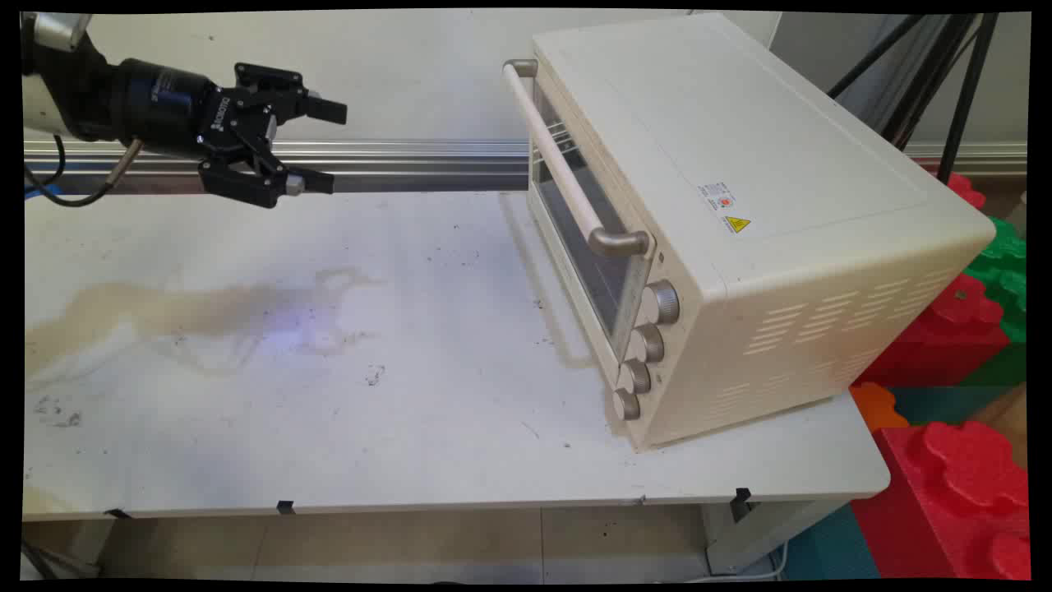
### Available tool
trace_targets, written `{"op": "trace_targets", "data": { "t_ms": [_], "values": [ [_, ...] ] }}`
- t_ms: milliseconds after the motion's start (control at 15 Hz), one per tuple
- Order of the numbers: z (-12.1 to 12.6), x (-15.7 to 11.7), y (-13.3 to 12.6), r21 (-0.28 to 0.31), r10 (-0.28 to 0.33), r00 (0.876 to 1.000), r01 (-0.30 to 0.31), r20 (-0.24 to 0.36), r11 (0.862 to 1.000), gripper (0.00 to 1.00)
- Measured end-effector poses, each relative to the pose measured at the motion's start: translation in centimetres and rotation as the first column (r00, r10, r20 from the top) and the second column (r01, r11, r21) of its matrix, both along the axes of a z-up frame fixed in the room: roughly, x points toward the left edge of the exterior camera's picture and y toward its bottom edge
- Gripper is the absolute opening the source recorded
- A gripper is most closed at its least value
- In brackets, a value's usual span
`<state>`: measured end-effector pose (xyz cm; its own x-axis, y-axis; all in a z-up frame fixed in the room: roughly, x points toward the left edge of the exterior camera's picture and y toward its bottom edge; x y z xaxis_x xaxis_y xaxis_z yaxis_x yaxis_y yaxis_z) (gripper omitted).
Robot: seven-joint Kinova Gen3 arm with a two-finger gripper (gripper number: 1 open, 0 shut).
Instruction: Open the oven
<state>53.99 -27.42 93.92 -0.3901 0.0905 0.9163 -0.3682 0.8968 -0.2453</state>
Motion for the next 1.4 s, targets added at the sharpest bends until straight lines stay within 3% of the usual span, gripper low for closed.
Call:
{"op": "trace_targets", "data": {
  "t_ms": [667, 1400],
  "values": [
    [1.4, -4.6, -2.9, -0.009, 0.008, 0.999, -0.008, -0.05, 1.0, 1.0],
    [0.9, -11.4, -7.4, 0.014, 0.029, 0.998, -0.028, -0.063, 0.999, 1.0]
  ]
}}
